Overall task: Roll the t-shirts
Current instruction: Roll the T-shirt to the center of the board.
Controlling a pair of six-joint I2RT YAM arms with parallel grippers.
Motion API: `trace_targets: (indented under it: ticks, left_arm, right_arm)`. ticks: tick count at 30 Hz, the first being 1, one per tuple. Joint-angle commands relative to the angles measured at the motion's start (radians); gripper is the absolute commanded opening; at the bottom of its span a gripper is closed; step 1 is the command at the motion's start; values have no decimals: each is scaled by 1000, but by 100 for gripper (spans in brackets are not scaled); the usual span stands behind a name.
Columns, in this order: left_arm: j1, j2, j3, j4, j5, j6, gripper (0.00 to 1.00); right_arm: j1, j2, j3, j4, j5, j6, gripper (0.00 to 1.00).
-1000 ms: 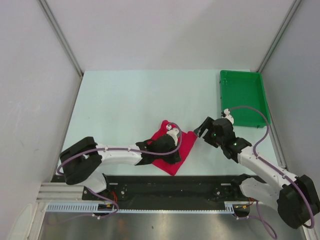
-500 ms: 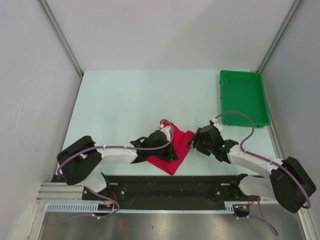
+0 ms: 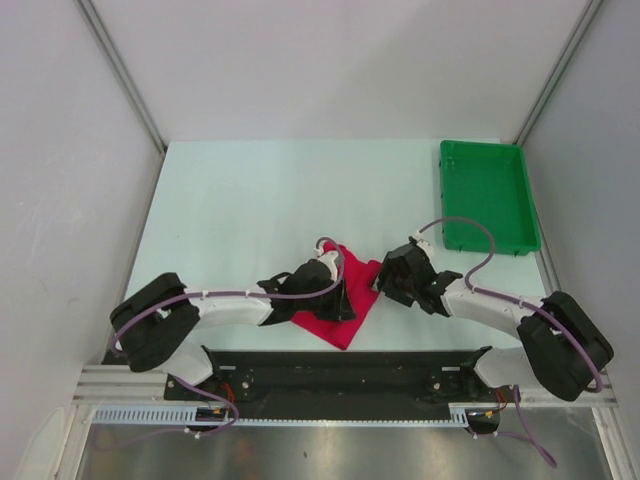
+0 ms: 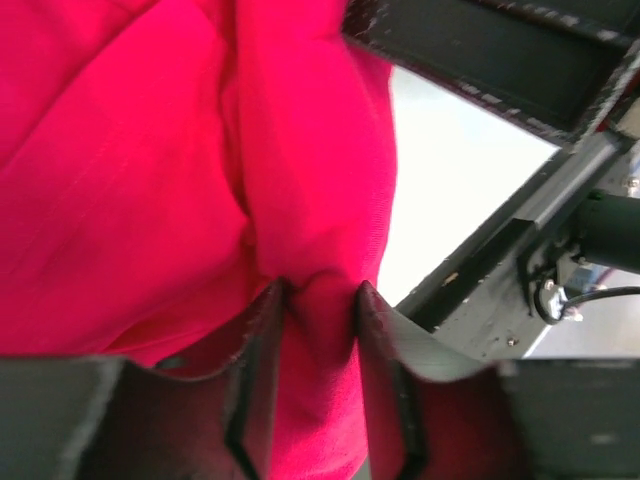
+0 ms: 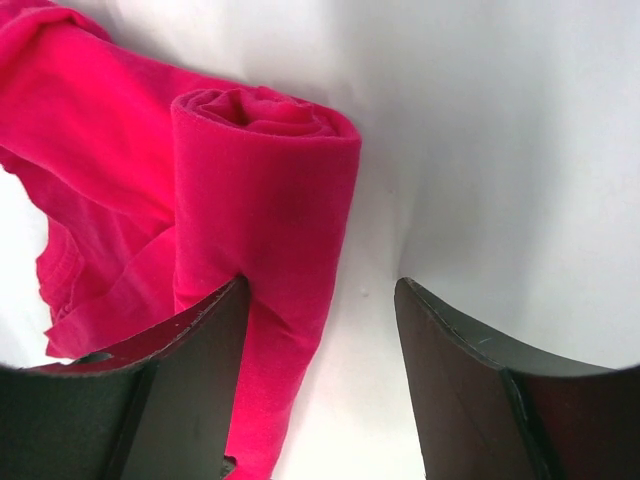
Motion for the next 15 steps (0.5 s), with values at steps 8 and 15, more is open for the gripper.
trace_targets:
  ticks: [8, 15]
  left_arm:
    - [12, -52, 73, -195, -104, 107, 38]
    - [18, -47, 85, -221, -121, 125, 27]
  right_arm:
    - [20, 70, 92, 37, 28, -5, 67]
    - [28, 95, 126, 39, 33, -2, 68]
